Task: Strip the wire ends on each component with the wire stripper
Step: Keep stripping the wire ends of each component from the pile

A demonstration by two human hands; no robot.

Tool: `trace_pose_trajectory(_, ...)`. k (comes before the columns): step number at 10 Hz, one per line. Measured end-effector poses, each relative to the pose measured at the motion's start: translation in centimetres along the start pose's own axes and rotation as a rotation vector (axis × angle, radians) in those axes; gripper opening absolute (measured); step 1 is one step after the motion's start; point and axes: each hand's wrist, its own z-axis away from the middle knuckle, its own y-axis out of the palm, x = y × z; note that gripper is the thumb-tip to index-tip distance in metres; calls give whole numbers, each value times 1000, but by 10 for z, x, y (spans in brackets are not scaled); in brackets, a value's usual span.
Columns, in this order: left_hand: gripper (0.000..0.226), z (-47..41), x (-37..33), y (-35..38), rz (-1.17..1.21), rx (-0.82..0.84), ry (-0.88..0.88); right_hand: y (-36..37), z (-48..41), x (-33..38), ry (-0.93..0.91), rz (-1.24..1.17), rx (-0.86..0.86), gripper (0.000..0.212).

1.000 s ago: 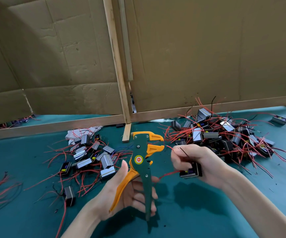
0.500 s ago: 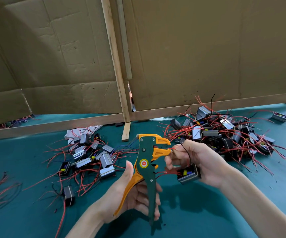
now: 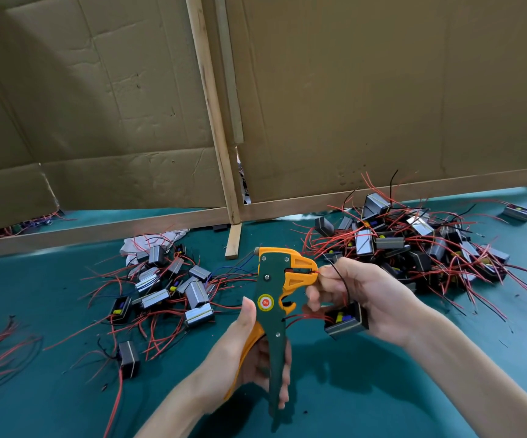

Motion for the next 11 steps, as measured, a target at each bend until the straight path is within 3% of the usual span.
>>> trace_pose_trajectory(1, 88, -1, 18, 1, -28, -31, 98, 0, 0, 0, 11, 28, 31, 32)
trace_pose_trajectory(2, 85, -1, 23, 5, -8, -132, 127, 0, 0, -2, 17, 25, 72, 28)
trace_pose_trajectory(3, 89, -6, 13, -1, 5, -30, 113, -2, 0, -1, -21, 49, 66, 27)
trace_pose_trajectory(5, 90, 1, -2, 0, 106, -17, 122, -2, 0, -1, -113, 95, -24, 27)
trace_pose_trajectory(6, 87, 0, -23, 18, 116, -175, 165, -1, 1, 0, -132, 53, -15, 29)
trace_pose_trajectory(7, 102, -1, -34, 24, 123, -105, 411, -2, 3, 2, -120, 43, 19, 31)
trace_pose_trajectory(8, 89, -11, -26, 20, 172, -57, 336, -3, 3, 2, -99, 13, 29, 32)
trace_pose_trajectory(9, 83, -14, 0, -6, 148, 218, 256, -3, 3, 1, -79, -19, 23, 32)
trace_pose_trajectory(10, 91, -21, 34, -20, 276, 269, 5, -4, 2, 1, -68, -25, 19, 31)
trace_pose_trajectory(11, 79, -22, 43, -39, 280, 289, 125, -4, 1, 1, -66, -31, 21, 31)
